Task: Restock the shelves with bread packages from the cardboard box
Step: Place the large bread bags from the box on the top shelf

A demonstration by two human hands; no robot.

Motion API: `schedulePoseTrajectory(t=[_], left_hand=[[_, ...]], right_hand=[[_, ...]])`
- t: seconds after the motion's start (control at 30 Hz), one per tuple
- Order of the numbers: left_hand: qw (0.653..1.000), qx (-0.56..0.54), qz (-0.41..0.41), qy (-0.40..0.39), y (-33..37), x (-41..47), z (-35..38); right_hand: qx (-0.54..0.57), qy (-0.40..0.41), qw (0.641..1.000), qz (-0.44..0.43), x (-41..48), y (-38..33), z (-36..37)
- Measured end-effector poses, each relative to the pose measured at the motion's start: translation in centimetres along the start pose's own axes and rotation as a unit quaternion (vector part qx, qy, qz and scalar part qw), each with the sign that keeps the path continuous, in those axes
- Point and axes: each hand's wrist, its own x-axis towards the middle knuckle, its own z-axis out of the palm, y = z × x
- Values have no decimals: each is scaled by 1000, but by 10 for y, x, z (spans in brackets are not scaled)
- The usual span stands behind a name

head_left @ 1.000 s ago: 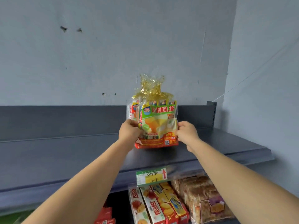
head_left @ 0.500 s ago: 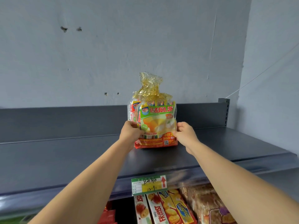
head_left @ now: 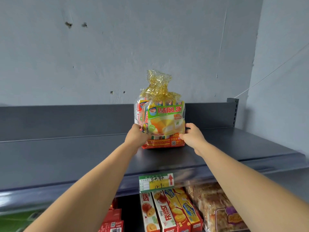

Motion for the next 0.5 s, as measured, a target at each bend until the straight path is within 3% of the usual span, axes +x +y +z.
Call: schedulePoseTrajectory(t=[0.3, 0.5], left_hand=[[994, 89, 30, -52, -12, -23, -10], [984, 114, 90, -105, -12, -41, -25]], right_hand=[[-81, 39, 996, 17, -39, -3, -5], [-167, 114, 979, 20, -80, -1, -9]])
